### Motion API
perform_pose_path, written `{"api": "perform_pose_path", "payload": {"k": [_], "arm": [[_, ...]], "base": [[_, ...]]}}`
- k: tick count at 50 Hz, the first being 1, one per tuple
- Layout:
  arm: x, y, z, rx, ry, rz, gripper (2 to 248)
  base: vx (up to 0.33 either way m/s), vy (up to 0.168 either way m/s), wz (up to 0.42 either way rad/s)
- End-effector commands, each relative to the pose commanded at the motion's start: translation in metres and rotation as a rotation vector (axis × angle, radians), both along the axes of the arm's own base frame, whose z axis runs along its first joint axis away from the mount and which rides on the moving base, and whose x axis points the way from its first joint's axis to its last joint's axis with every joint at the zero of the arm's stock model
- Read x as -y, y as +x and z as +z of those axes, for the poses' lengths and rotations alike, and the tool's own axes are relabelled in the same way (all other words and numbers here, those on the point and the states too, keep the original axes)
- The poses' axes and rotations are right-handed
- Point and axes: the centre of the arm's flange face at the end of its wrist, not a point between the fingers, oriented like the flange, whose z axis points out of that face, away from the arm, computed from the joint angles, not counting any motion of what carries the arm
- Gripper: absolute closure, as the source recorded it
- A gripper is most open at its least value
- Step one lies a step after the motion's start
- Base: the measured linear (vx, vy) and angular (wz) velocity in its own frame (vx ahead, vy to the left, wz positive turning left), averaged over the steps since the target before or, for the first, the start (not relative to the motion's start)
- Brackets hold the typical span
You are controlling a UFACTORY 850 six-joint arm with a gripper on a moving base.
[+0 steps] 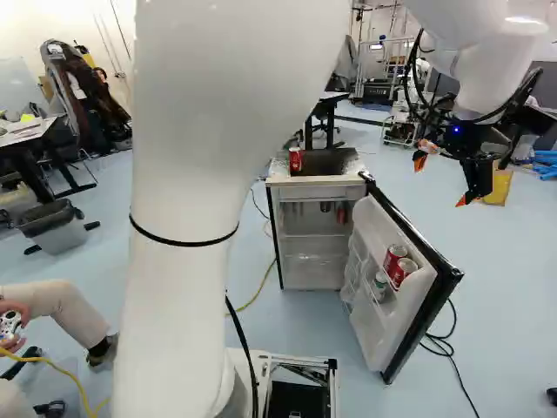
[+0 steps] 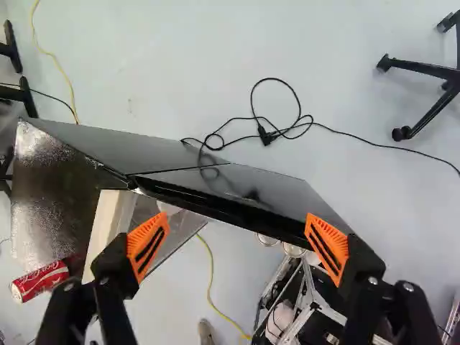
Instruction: Grab a drink from the fridge
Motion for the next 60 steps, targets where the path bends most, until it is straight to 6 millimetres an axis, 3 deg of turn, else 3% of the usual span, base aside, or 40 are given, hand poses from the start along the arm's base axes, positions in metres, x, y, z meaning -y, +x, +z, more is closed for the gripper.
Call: {"api": "perform_pose_path", "payload": {"k": [17,60], "arm": [[0.011,0.003,-0.005,-0.001,0.003,-0.004,3],[0.028,0.013,-0.066,-0.050,0.079,-0.005,3]], "base": [[0.000,0.000,0.000],[0.000,0.000,0.000]]}}
